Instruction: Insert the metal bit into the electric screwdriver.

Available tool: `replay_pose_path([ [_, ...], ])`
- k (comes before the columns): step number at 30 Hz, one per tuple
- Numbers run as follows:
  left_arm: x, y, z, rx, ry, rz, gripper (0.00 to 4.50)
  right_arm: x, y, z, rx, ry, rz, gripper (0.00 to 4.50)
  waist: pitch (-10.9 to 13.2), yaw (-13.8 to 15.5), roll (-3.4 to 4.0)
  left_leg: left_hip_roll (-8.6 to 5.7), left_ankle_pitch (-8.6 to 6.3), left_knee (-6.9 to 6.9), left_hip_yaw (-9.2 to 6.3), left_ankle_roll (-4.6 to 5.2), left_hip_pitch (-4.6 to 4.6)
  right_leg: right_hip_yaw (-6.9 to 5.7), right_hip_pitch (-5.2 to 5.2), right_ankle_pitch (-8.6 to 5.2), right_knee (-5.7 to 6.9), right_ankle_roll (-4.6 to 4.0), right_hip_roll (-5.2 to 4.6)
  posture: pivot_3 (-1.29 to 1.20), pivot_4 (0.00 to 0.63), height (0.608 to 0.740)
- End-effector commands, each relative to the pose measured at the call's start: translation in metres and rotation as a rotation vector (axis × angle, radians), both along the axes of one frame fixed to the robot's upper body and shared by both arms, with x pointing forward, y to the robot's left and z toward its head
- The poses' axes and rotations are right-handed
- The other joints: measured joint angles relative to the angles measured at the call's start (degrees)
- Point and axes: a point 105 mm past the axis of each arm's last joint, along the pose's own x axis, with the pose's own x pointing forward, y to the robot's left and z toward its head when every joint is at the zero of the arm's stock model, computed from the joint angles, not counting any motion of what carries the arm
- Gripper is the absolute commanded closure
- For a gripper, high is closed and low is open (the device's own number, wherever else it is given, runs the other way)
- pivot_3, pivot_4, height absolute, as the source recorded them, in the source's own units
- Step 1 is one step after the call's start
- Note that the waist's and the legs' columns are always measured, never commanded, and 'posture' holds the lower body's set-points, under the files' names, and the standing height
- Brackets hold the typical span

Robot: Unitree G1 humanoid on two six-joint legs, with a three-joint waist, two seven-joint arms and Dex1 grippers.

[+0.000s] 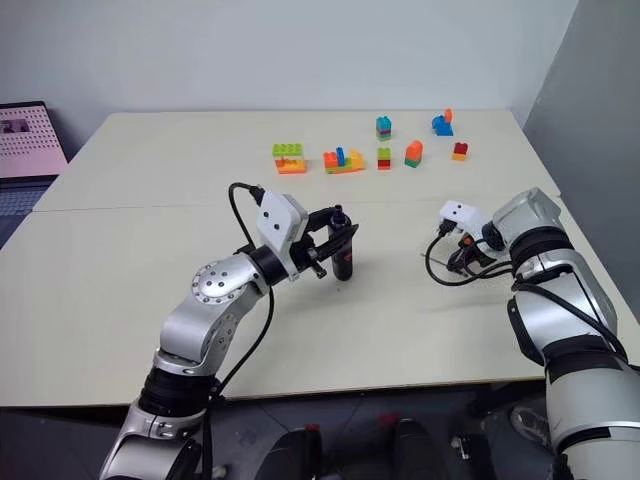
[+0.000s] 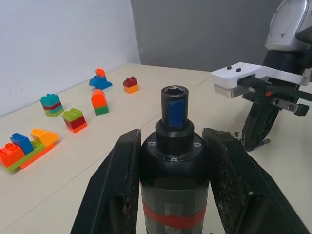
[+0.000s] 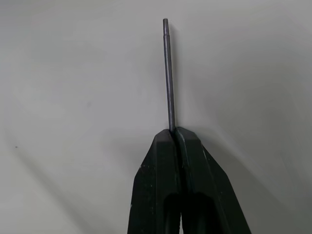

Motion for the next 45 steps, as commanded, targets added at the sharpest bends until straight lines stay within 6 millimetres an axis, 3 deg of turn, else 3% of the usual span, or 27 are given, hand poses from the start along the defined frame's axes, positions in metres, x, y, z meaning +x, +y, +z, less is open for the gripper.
replay_pose_path([
  [1, 0.001, 0.003, -0.007, 0.031, 0.02, 0.006, 2.88, 0.013, 0.012, 0.04, 0.16, -0.122, -0.031, 4.5, 0.0, 0.0, 0.0, 0.0, 0.0, 0.0, 0.0, 0.0, 0.0, 0.0, 0.0, 0.0, 0.0, 0.0, 0.0, 0.0, 0.15, 0.74],
  [9, 0.004, 0.002, 0.003, -0.033, 0.015, 0.02, 2.88, 0.024, 0.034, 0.116, 0.592, -0.484, -0.07, 4.5, 0.0, 0.1, 0.0, 0.0, 0.0, -0.02, 0.04, 0.0, -0.02, 0.02, -0.01, 0.0, -0.02, 0.0, 0.0, 0.0, 0.15, 0.74],
  [13, 0.004, 0.0, 0.011, -0.093, 0.006, 0.04, 2.88, 0.004, 0.056, 0.155, 0.832, -0.735, -0.048, 4.5, 0.0, 0.2, 0.0, 0.02, 0.0, -0.02, 0.0, 0.0, -0.08, -0.01, -0.01, -0.01, -0.02, 0.01, 0.0, 0.0, 0.15, 0.74],
  [18, -0.001, -0.008, 0.02, -0.132, -0.03, 0.053, 2.88, -0.02, 0.077, 0.18, 0.987, -0.934, -0.071, 4.5, 0.0, 0.6, 0.0, 0.02, 0.0, 0.0, -0.01, 0.0, -0.12, -0.04, -0.04, 0.0, 0.0, 0.01, -0.02, 0.0, 0.15, 0.74],
  [28, -0.004, -0.01, 0.023, -0.241, -0.009, 0.12, 2.88, -0.046, 0.117, 0.178, 1.072, -1.051, -0.032, 4.5, 0.0, 0.6, 0.0, 0.02, 0.0, 0.0, -0.01, 0.0, -0.14, -0.06, -0.05, 0.0, -0.02, 0.01, -0.02, 0.0, 0.15, 0.74],
  [36, -0.007, -0.006, 0.031, -0.228, -0.069, 0.115, 2.88, -0.06, 0.129, 0.173, 1.082, -1.09, -0.03, 4.5, 0.0, 0.7, 0.0, 0.02, 0.0, 0.01, -0.03, 0.0, -0.14, -0.08, -0.05, -0.01, -0.02, 0.01, -0.01, 0.0, 0.15, 0.74],
  [45, -0.008, -0.006, 0.026, -0.245, 0.009, 0.028, 2.88, -0.069, 0.138, 0.166, 1.095, -1.077, -0.043, 4.5, 0.0, 0.6, 0.0, 0.02, 0.0, -0.01, -0.04, 0.0, -0.15, -0.09, -0.06, -0.01, -0.05, 0.01, -0.01, 0.0, 0.15, 0.74],
])
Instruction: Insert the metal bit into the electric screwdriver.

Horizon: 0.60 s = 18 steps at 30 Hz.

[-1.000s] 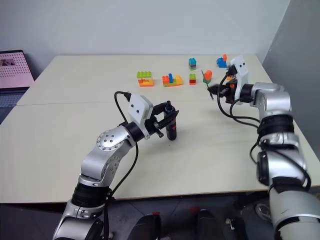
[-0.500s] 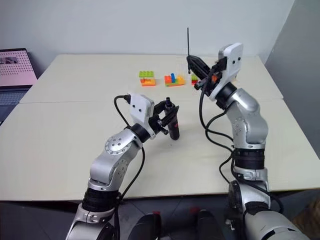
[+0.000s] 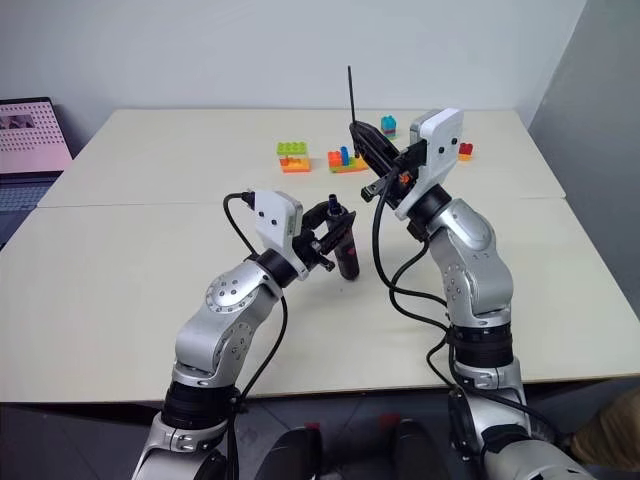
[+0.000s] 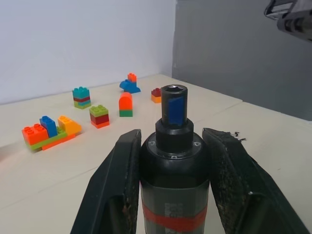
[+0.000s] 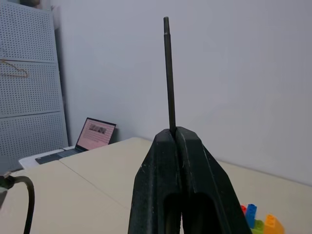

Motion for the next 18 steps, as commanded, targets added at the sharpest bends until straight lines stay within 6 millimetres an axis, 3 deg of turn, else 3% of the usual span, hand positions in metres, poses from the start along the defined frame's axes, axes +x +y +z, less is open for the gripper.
replay_pose_path([
  [1, -0.0063, -0.0014, 0.0212, 0.001, -0.059, -0.093, 2.88, -0.0116, 0.0008, 0.012, 0.043, -0.051, 0.0, 4.5, 0.0, 0.0, 0.0, 0.0, 0.0, 0.0, 0.0, 0.0, 0.0, -0.01, 0.0, -0.01, 0.01, 0.01, 0.0, 0.0, 0.15, 0.74],
  [13, -0.0027, -0.0028, 0.0232, 0.01, -0.001, -0.201, 2.88, -0.0184, 0.0012, 0.0063, 0.096, -0.03, -0.024, 4.5, 0.0, 0.0, 0.0, 0.0, 0.0, -0.02, -0.02, 0.0, -0.02, -0.01, 0.0, -0.05, -0.04, 0.07, 0.0, 0.0, 0.15, 0.74],
  [18, 0.0032, -0.0002, 0.0263, 0.039, -0.022, -0.163, 2.88, -0.0189, -0.0008, 0.0062, 0.102, -0.029, -0.032, 4.5, 0.0, 0.0, 0.0, 0.0, 0.0, -0.01, -0.03, 0.0, -0.02, -0.02, 0.0, -0.1, -0.03, 0.15, 0.01, 0.0, 0.15, 0.74],
])
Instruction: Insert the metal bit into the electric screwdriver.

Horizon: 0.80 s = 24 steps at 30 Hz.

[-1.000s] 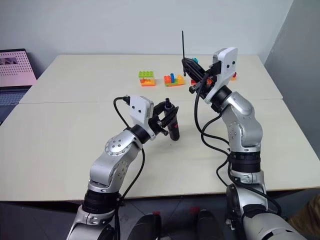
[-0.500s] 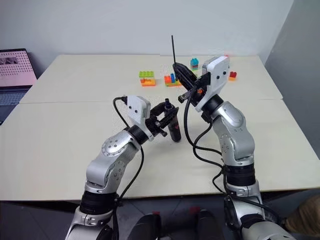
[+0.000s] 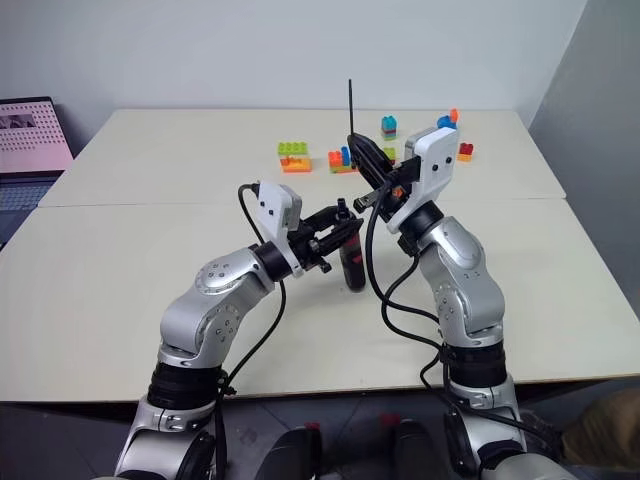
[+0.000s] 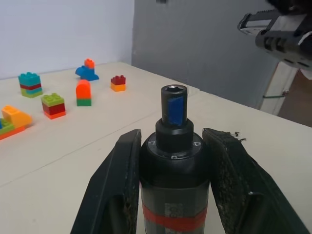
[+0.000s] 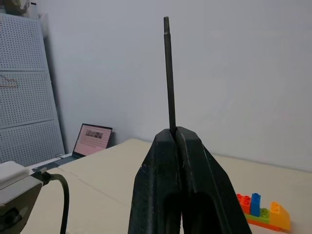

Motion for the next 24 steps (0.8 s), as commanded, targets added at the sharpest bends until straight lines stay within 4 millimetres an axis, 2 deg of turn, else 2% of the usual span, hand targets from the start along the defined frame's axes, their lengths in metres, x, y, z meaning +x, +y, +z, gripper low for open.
replay_pose_path([
  [1, 0.002, 0.002, 0.023, 0.003, -0.102, 0.03, 2.88, -0.011, -0.002, 0.015, 0.031, -0.065, 0.006, 4.5, 0.0, 0.0, 0.0, 0.0, 0.0, 0.0, 0.0, 0.0, 0.0, 0.0, 0.0, 0.0, 0.0, 0.0, 0.0, 0.0, 0.15, 0.74],
  [6, 0.003, -0.003, 0.026, 0.032, -0.17, 0.101, 2.88, -0.011, -0.002, 0.015, 0.036, -0.06, 0.009, 4.5, 0.0, 0.0, 0.0, 0.0, 0.0, -0.01, 0.0, 0.0, 0.0, 0.01, 0.0, 0.0, -0.02, -0.01, 0.0, 0.0, 0.15, 0.74],
  [14, -0.003, -0.007, 0.009, 0.015, -0.142, 0.157, 2.88, -0.012, 0.001, 0.014, 0.033, -0.049, 0.019, 4.5, 0.0, 0.0, 0.0, 0.0, 0.0, -0.01, 0.0, 0.0, -0.03, 0.0, 0.0, 0.03, -0.05, -0.05, 0.0, 0.0, 0.15, 0.74],
  [24, -0.011, -0.003, 0.001, 0.008, -0.184, 0.199, 2.88, -0.018, 0.013, 0.008, 0.005, -0.047, 0.043, 4.5, 0.0, 0.1, 0.0, 0.01, 0.0, 0.0, 0.0, 0.0, -0.02, 0.0, 0.0, 0.0, -0.04, -0.01, 0.0, 0.0, 0.15, 0.74],
])
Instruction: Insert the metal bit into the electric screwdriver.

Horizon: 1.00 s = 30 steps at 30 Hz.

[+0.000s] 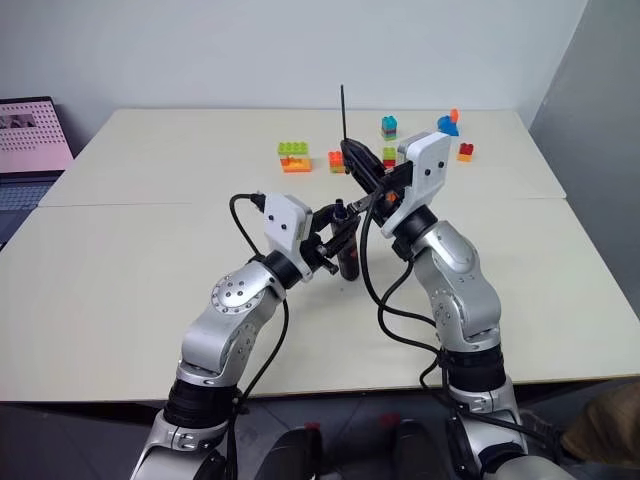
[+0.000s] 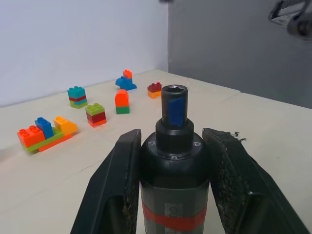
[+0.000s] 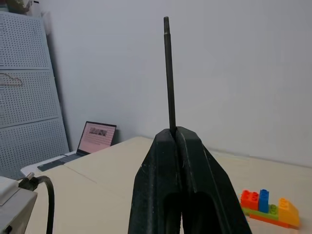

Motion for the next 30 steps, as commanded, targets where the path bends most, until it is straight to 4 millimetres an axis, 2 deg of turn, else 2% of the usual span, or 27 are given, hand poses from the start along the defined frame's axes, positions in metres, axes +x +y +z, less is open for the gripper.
replay_pose_path([
  [1, -0.011, -0.001, 0.01, -0.005, -0.07, 0.001, 2.88, -0.015, 0.004, 0.014, 0.01, -0.068, 0.021, 4.5, 0.0, 0.0, 0.0, 0.0, 0.0, 0.0, 0.0, 0.0, 0.0, 0.0, 0.0, 0.0, 0.0, 0.0, 0.0, 0.0, 0.15, 0.74],
  [7, -0.018, -0.002, 0.008, -0.009, -0.084, 0.028, 2.88, -0.026, 0.011, 0.012, 0.013, -0.07, 0.025, 4.5, 0.0, 0.0, 0.0, 0.0, 0.0, -0.01, -0.01, 0.0, 0.0, 0.0, 0.0, -0.04, -0.01, 0.05, 0.0, 0.0, 0.15, 0.74],
  [11, -0.016, -0.002, 0.013, -0.031, -0.11, 0.068, 2.88, -0.032, 0.016, 0.006, 0.004, -0.059, 0.029, 4.5, 0.0, 0.0, -0.01, 0.0, 0.0, 0.01, -0.03, 0.0, 0.0, -0.02, 0.0, -0.06, 0.0, 0.1, 0.0, 0.0, 0.15, 0.74],
  [18, -0.01, -0.004, 0.029, -0.068, -0.164, 0.112, 2.88, -0.022, 0.012, 0.013, 0.006, -0.083, -0.032, 4.5, 0.0, 0.0, -0.01, 0.0, 0.0, 0.0, -0.05, 0.0, 0.0, -0.04, 0.0, -0.07, -0.01, 0.11, 0.01, 0.0, 0.15, 0.74],
  [30, 0.0, -0.008, 0.019, -0.061, -0.142, 0.155, 2.88, -0.012, 0.016, 0.013, 0.01, -0.089, -0.035, 4.5, 0.0, 0.0, -0.01, 0.0, 0.0, -0.02, -0.04, 0.0, -0.03, -0.04, 0.0, -0.06, -0.08, 0.1, 0.01, 0.0, 0.15, 0.74],
])
